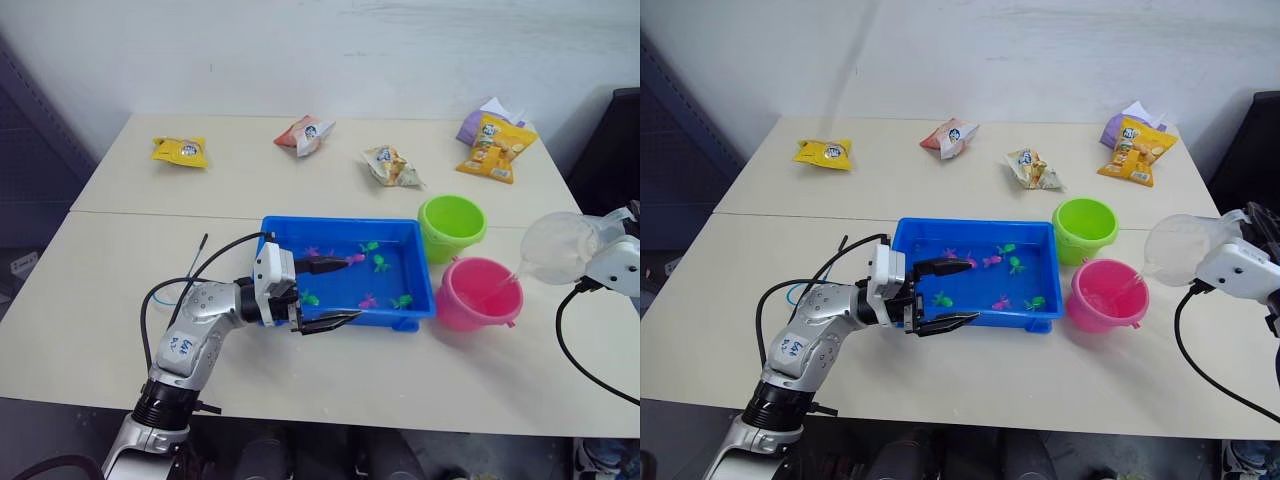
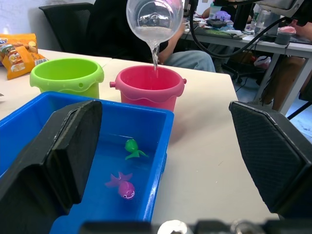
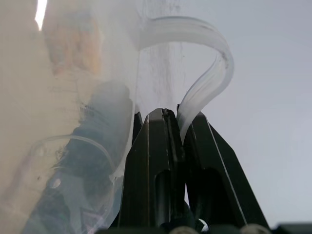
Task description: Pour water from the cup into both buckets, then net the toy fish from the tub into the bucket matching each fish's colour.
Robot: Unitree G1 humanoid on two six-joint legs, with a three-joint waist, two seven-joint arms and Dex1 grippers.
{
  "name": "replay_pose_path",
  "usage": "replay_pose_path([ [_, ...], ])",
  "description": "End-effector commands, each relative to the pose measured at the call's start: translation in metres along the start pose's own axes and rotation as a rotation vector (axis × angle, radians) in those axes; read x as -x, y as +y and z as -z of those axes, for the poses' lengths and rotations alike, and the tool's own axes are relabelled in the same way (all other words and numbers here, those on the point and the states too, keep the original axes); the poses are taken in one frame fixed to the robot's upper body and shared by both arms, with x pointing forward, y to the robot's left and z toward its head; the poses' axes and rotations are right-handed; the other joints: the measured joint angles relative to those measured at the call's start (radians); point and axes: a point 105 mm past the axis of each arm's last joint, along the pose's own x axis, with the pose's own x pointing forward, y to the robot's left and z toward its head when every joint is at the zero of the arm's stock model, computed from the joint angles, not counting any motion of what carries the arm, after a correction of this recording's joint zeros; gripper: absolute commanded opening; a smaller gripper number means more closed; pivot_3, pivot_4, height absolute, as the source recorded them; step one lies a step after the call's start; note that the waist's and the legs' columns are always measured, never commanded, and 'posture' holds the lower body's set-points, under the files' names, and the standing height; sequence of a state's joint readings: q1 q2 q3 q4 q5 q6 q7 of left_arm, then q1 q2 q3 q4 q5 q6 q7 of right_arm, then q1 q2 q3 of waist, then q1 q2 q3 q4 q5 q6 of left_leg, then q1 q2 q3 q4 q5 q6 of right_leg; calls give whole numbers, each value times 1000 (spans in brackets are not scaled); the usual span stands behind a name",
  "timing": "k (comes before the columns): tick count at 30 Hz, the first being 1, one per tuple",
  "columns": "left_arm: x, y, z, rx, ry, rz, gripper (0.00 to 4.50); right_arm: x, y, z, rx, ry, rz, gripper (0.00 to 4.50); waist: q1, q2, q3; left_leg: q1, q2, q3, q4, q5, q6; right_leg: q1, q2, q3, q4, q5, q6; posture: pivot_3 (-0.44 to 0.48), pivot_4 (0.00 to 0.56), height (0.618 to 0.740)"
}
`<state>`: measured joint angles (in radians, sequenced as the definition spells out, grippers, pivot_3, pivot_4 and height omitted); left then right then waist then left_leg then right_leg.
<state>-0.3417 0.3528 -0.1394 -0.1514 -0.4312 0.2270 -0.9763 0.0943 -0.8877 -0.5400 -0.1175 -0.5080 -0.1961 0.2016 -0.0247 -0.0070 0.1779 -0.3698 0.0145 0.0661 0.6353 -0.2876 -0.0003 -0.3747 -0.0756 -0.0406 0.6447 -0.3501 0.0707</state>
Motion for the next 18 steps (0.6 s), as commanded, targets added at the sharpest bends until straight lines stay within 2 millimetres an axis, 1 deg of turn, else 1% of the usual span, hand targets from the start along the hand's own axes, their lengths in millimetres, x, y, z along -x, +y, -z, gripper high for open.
replay_pose_path([
  [1, -3, -2, -8, -39, -18, 20, 4500, -1, -14, -11, 11, -35, 74, 158, 0, 0, 0, 0, 0, 0, 0, 0, 0, 0, 0, 0, 0, 0, 0, 0, 150, 738],
  [7, -3, -2, -8, -37, -15, 21, 4500, 0, -8, -12, 8, -19, 77, 158, 1, 0, 0, 0, 0, 0, 0, 0, 0, 0, 0, 0, 0, 0, 0, 0, 150, 738],
  [18, -4, -1, -9, -34, -27, 14, 4500, 0, -13, -10, 39, -14, 93, 158, 1, 0, 0, 0, 0, 0, 0, 0, 0, 0, 0, 0, 0, 0, 0, 0, 150, 738],
])
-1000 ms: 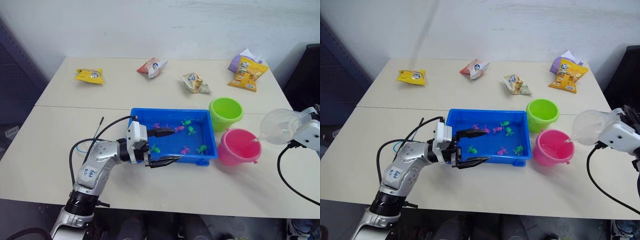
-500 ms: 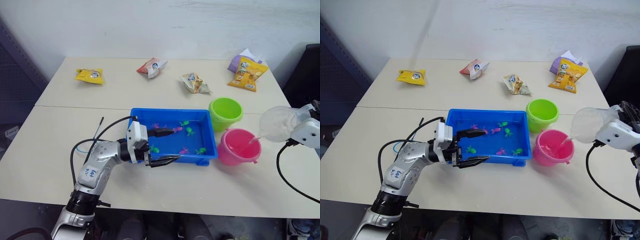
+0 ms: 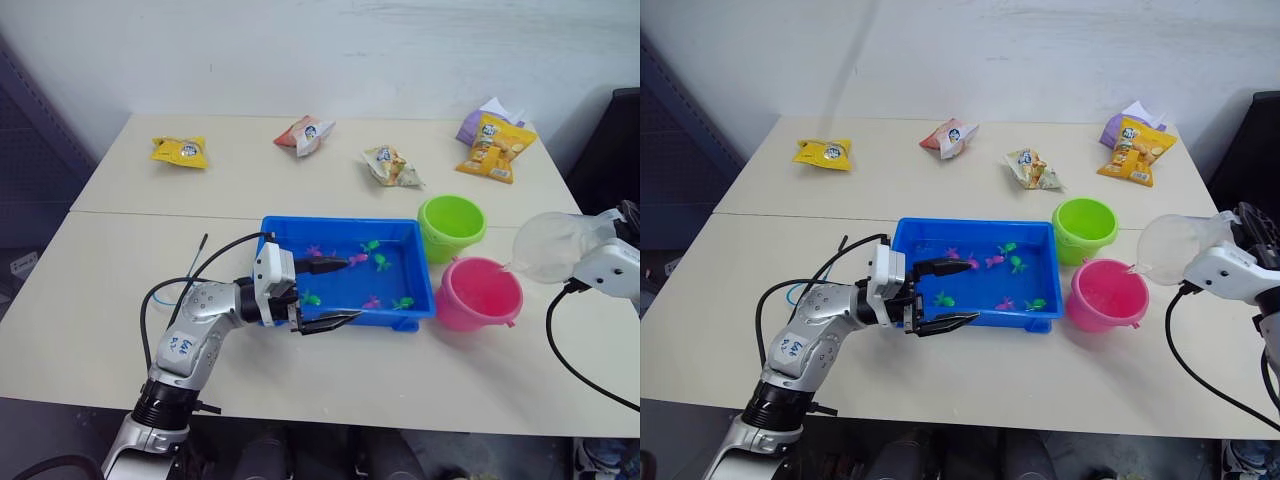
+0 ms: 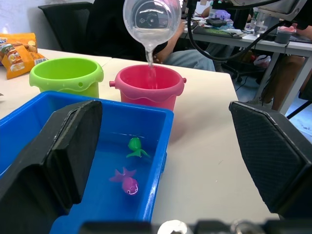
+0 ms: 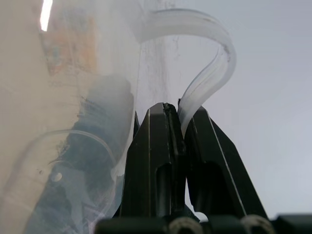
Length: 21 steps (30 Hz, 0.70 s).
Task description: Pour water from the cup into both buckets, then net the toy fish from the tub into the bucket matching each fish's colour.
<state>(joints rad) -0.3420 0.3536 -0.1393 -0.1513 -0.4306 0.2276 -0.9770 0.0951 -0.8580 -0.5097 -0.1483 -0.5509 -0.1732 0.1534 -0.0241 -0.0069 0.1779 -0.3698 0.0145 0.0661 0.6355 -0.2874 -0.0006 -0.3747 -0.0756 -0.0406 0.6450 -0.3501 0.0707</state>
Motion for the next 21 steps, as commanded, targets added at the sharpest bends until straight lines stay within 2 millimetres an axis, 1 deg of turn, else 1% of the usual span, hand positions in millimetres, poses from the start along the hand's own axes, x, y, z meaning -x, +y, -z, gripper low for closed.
replay_pose_path([
  [1, -4, -1, -10, -36, -32, 12, 4500, 0, -18, -3, 30, -14, 62, 158, 0, 0, 0, 0, 0, 0, 0, 0, 0, 0, 0, 0, 0, 0, 0, 0, 150, 738],
  [10, -9, 1, -11, -70, -32, 16, 4500, -3, -23, -9, 51, -39, 73, 158, 0, 0, 0, 0, 0, 0, 0, 0, 0, 0, 0, 0, 0, 0, 0, 0, 150, 738],
  [18, -9, 2, -11, -77, -33, 13, 4500, -4, -26, -9, 64, -45, 85, 158, 0, 0, 0, 0, 0, 0, 0, 0, 0, 0, 0, 0, 0, 0, 0, 0, 150, 738],
  [21, -9, 3, -11, -78, -34, 12, 4500, -4, -23, -7, 9, -39, 78, 158, 0, 0, 0, 0, 0, 0, 0, 0, 0, 0, 0, 0, 0, 0, 0, 0, 150, 738],
])
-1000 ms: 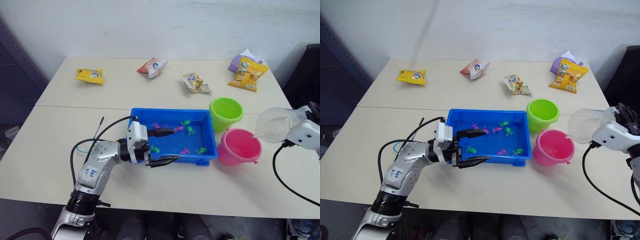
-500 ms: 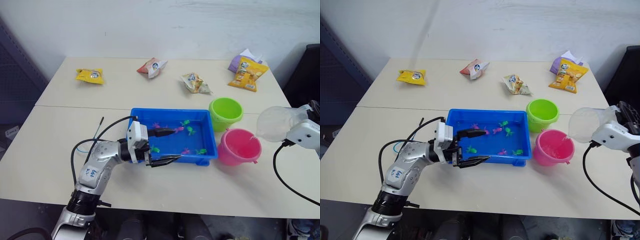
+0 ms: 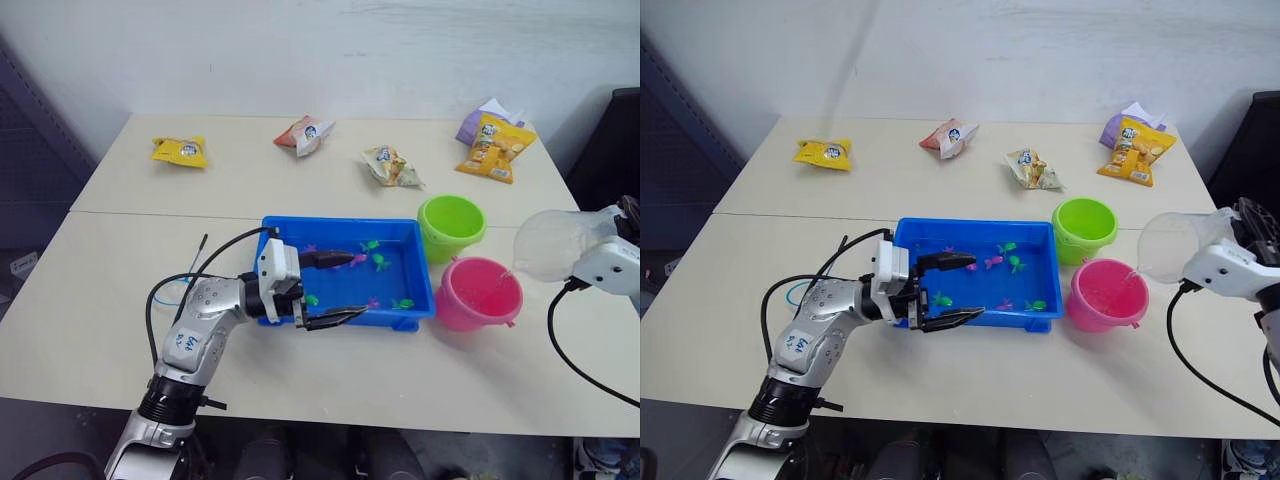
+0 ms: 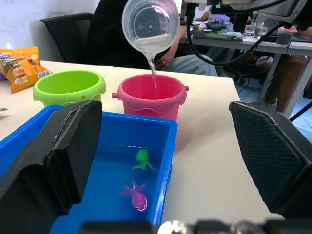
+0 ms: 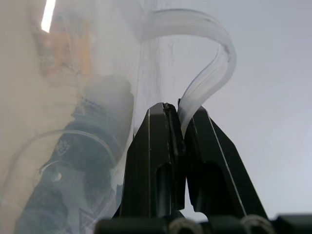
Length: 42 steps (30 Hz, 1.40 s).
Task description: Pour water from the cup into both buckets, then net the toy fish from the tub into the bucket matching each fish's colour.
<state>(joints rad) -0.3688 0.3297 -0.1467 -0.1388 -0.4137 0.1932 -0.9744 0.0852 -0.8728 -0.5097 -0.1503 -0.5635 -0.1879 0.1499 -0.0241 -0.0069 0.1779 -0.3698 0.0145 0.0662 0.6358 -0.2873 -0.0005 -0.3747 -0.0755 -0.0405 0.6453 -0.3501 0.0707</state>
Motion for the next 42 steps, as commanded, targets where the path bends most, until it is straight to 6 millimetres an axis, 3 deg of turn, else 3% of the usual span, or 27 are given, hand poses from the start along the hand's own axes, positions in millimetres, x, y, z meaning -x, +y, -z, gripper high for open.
replay_pose_path([
  [1, -2, 1, -5, -35, -11, 3, 4500, -1, -15, -2, -69, -6, 61, 158, 0, 0, 0, 0, 0, 0, 0, 0, 0, 0, 0, 0, 0, 0, 0, 0, 150, 738],
  [3, -2, 1, -5, -35, -10, 1, 4500, 0, -7, 0, -208, 7, 37, 158, -1, -1, 0, 0, 0, 0, 0, 0, 0, 0, 0, 0, 0, 0, 0, 0, 150, 738],
  [7, 1, 1, -4, -36, -3, -8, 4500, 4, -4, 7, -253, 60, 48, 158, 1, 0, 0, 0, 0, 0, 0, 0, 0, 0, 0, 0, 0, 0, 0, 0, 150, 738],
  [12, 6, 2, -3, -35, 12, -20, 4500, 9, 8, 18, -474, 124, 36, 158, -1, 0, 0, 0, 0, 0, 1, 0, 0, 0, 0, 0, 0, 0, 0, 0, 150, 738],
  [18, 18, 9, -3, -33, 34, -36, 4500, 19, 22, 26, -893, 206, 40, 158, -1, 0, 0, 0, 0, -1, 1, 0, 0, 0, 0, 0, 1, 0, 0, 0, 150, 738],
  [25, 33, 30, -18, -36, 4, -117, 4500, -1, 15, 19, -1162, 210, 3, 158, -4, 0, 0, 0, 0, 0, 1, -1, 2, 0, -1, 0, 2, 0, 0, 0, 150, 738],
  [32, 45, 53, -37, -19, -39, -218, 4500, -41, 3, 29, -1160, 289, 14, 158, 0, 0, 0, -1, 0, -1, 1, -1, 3, 0, -1, -1, 1, 0, 0, 0, 150, 738],
  [39, 49, 70, -39, -52, -19, -272, 4500, -79, 1, 28, -790, 268, -93, 158, -1, 0, 0, -2, 0, 0, 3, -1, 4, -1, -2, -1, 1, 0, 0, 0, 150, 738],
  [42, 44, 72, -36, -58, -13, -269, 4500, -89, 4, 27, -724, 256, -82, 158, -2, -1, 1, -3, 0, 0, 3, -1, 4, -1, -2, -1, 0, 0, 0, 0, 150, 738],
])
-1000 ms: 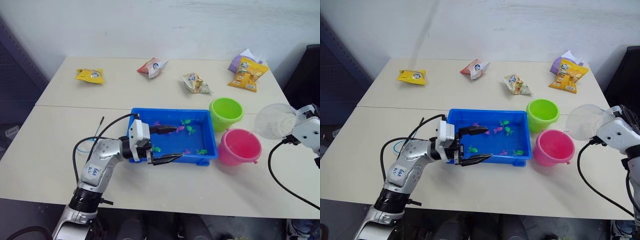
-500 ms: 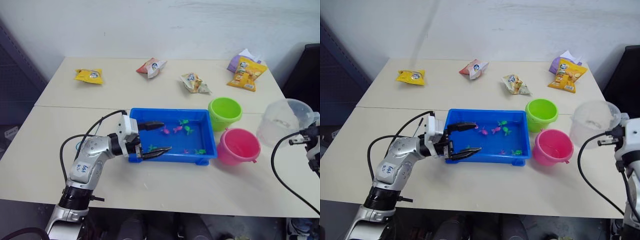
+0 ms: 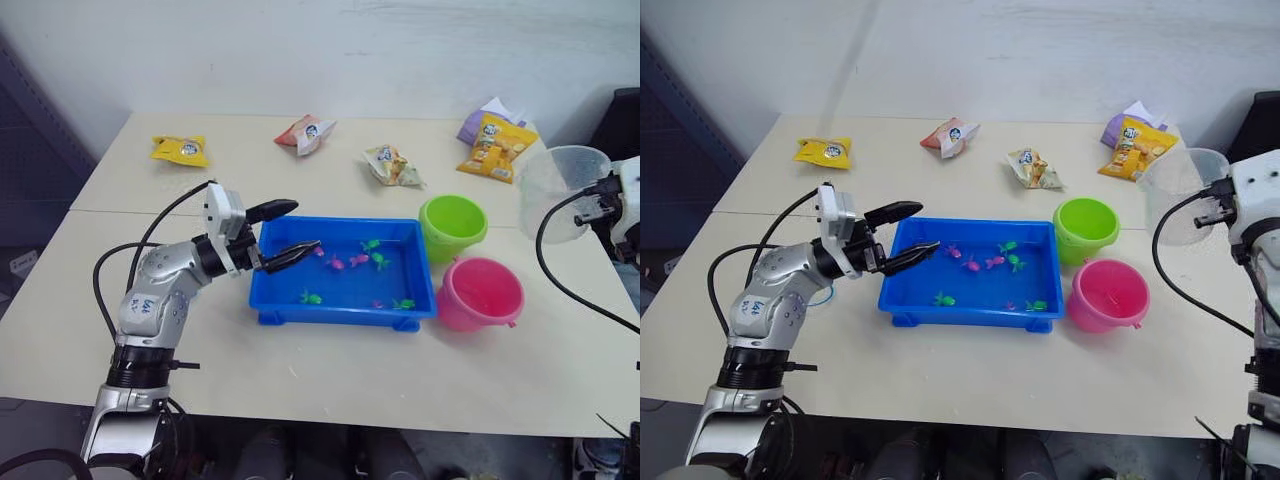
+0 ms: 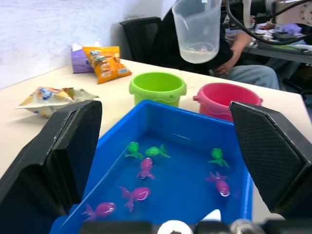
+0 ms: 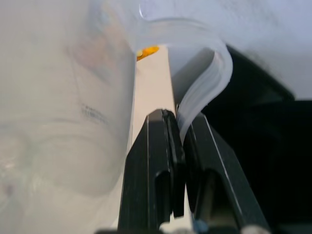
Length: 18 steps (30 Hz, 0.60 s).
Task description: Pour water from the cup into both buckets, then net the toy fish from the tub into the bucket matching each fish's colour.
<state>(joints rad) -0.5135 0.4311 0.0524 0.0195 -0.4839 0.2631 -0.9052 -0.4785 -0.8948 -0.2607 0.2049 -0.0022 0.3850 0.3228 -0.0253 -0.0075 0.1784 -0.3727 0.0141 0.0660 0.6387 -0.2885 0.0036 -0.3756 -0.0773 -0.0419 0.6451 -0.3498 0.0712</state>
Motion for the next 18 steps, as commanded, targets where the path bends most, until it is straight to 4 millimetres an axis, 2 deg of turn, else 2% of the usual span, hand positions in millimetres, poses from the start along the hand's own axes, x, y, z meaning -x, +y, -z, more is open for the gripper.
replay_pose_path([
  [1, -7, 2, -8, -51, -21, 1, 4500, -9, -7, -17, 113, -67, 48, 158, -1, 0, 0, 0, 0, 0, 1, 0, 0, 0, 0, 0, 0, 0, 0, 0, 150, 738],
  [4, -11, -1, -5, -53, -22, 7, 4500, -16, -1, -26, 192, -106, 57, 158, -2, 0, 0, -1, 0, 0, 3, 0, 0, 0, 0, 0, 1, 0, 0, 0, 150, 738],
  [10, -14, -5, -1, -50, -24, 7, 4500, -22, 3, -48, 470, -211, 141, 158, -2, 0, 0, -1, 0, 0, 3, 0, 0, -1, 0, 0, 1, 0, 0, 0, 150, 738],
  [18, -16, -8, -1, -47, -31, 5, 4500, -24, 18, -63, 664, -308, 141, 158, -2, 0, 0, -3, 1, -1, 6, 0, -1, -1, 0, -1, 1, 0, 0, 0, 150, 738],
])
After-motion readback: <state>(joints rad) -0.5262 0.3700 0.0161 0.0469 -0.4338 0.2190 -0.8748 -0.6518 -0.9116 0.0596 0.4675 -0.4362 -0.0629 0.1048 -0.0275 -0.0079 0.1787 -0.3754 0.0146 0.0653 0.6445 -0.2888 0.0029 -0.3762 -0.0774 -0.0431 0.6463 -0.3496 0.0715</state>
